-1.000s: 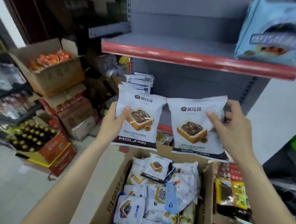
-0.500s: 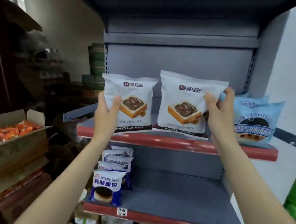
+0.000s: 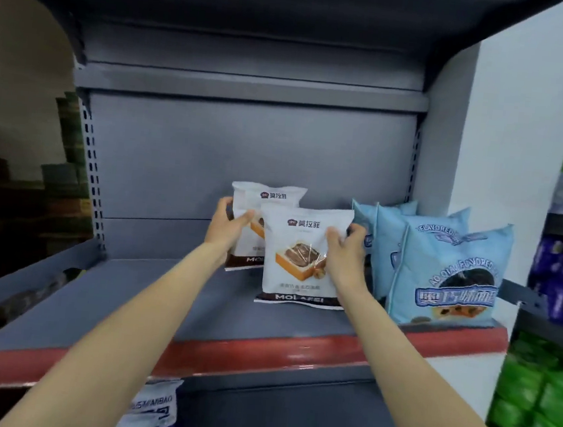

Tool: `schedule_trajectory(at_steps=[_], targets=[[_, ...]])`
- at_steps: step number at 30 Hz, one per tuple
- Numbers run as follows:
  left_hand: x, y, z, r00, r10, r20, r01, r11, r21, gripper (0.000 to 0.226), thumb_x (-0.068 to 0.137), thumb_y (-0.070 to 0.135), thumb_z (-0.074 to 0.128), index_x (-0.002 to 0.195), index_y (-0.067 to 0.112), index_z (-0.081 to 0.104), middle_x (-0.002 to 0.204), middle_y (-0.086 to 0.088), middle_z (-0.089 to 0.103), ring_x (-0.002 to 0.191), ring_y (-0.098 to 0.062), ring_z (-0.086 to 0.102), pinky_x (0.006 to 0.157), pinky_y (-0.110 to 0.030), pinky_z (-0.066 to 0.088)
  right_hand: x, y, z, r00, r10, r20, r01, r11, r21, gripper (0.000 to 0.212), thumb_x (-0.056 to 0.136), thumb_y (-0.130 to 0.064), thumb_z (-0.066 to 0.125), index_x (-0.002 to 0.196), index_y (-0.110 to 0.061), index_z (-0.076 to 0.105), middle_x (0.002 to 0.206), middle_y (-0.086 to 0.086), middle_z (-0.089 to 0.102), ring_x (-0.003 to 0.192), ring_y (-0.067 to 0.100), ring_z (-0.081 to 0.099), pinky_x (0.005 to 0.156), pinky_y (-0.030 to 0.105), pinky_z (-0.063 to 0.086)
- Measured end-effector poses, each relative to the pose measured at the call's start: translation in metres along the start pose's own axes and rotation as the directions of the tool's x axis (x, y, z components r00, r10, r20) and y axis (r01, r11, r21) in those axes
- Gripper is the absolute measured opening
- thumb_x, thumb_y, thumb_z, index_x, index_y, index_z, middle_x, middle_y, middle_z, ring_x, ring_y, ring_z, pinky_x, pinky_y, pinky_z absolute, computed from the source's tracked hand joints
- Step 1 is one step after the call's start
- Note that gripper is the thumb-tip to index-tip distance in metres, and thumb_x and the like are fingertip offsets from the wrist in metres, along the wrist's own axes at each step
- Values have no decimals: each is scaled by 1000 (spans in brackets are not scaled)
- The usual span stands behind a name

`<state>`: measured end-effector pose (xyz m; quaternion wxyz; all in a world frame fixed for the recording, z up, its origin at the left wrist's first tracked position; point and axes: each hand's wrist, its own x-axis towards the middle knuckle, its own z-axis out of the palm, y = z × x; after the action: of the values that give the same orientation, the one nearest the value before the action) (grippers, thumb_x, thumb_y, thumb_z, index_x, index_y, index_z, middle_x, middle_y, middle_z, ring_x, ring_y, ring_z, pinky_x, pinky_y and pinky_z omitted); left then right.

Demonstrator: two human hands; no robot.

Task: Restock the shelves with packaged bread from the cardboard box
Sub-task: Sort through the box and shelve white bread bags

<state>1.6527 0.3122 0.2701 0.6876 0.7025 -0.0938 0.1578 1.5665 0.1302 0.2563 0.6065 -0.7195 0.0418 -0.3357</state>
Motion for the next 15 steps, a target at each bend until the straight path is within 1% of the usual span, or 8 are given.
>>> schedule_trajectory(at_steps=[3, 5, 7, 8, 10, 11, 13, 15], targets=[[20, -2, 27, 996, -17, 90, 22, 998, -60, 38, 89, 15, 62, 122, 19, 43, 115, -1, 62, 92, -15, 60, 74, -28, 50, 12, 11, 1, 1000, -6, -17, 5, 998, -57, 31, 98, -22, 41, 124, -7, 37, 104, 7, 55, 91, 23, 50, 76, 33, 38], [26, -4, 44, 981, -87, 173, 102, 991, -80, 34, 92, 16, 57, 122, 22, 42, 104, 3, 62, 82, -12, 59, 61, -22, 50, 19, 17, 1, 1000, 14, -19, -15, 997, -69, 29, 99, -21, 38, 124, -8, 38, 104, 5, 53, 89, 21, 49, 74, 30, 36], [25, -9, 56, 942, -210, 261, 226, 974, -33, 17, 95, 23, 52, 111, 24, 50, 85, 4, 62, 71, -14, 54, 55, -23, 43, 25, 20, 1, 999, 33, -9, -34, 994, -101, 27, 100, -19, 35, 124, -7, 38, 108, 6, 54, 90, 21, 49, 74, 29, 36], [24, -11, 57, 922, -266, 282, 268, 963, 32, 8, 95, 29, 49, 98, 23, 54, 74, 4, 61, 66, -15, 49, 56, -24, 37, 29, 21, 1, 999, 37, -5, -38, 993, -115, 26, 100, -18, 35, 123, -7, 38, 111, 7, 56, 92, 23, 51, 75, 29, 36], [24, -15, 52, 904, -342, 257, 325, 940, 107, 27, 96, 40, 44, 79, 22, 55, 65, 4, 57, 64, -16, 45, 58, -26, 34, 36, 24, 4, 999, 48, 1, -48, 989, -138, 26, 100, -16, 35, 123, -4, 38, 118, 12, 57, 101, 27, 54, 79, 30, 40], [25, -17, 47, 903, -349, 250, 334, 937, 101, 32, 96, 45, 41, 84, 21, 59, 75, 3, 61, 72, -18, 49, 64, -28, 39, 40, 25, 6, 998, 59, 6, -57, 987, -149, 26, 99, -15, 35, 123, -3, 38, 120, 14, 57, 106, 29, 54, 82, 31, 40], [25, -17, 38, 902, -349, 256, 349, 936, 46, 44, 97, 54, 34, 114, 23, 60, 106, 1, 63, 97, -23, 54, 83, -38, 45, 45, 26, 10, 997, 70, 11, -67, 982, -175, 27, 99, -13, 36, 123, -1, 38, 121, 17, 56, 111, 32, 54, 84, 33, 41], [17, -13, 28, 908, -332, 256, 334, 942, 38, 50, 97, 57, 29, 128, 27, 53, 121, 1, 59, 108, -23, 53, 85, -39, 45, 48, 22, 15, 999, 40, -12, -41, 981, -191, 28, 99, -13, 36, 124, -2, 39, 120, 16, 56, 111, 32, 54, 82, 33, 39]])
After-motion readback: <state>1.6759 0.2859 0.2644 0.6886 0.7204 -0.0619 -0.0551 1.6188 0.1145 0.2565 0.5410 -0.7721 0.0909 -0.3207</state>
